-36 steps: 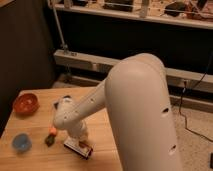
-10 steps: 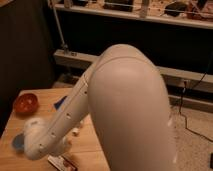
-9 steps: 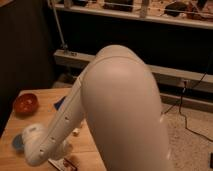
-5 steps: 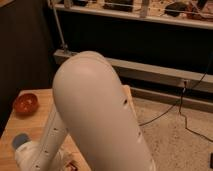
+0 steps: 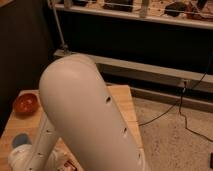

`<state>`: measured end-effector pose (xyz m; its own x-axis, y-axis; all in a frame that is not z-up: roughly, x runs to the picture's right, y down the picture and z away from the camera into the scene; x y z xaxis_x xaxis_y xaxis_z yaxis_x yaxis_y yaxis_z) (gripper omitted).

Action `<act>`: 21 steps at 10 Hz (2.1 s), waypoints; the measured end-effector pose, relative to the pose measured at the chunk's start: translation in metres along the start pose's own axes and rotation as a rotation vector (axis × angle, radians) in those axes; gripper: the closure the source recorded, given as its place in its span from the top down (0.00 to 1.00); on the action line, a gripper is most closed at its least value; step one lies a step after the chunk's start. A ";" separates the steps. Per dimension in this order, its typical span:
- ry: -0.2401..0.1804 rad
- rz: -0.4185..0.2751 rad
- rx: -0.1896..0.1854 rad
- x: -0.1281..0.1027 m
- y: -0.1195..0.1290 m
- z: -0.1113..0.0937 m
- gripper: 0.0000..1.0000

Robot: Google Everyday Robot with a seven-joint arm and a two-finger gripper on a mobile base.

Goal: Push the eraser across the table

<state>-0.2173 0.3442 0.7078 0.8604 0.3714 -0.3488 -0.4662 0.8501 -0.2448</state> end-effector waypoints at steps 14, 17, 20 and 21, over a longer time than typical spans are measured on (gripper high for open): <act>0.012 0.008 -0.690 -0.012 0.027 -0.035 0.00; 0.003 -0.061 -0.619 -0.013 0.009 -0.042 0.00; 0.006 -0.149 -0.386 -0.011 -0.010 -0.033 0.00; 0.014 -0.174 -0.323 -0.008 -0.005 -0.032 0.00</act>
<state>-0.2283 0.3247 0.6834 0.9307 0.2243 -0.2889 -0.3559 0.7378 -0.5736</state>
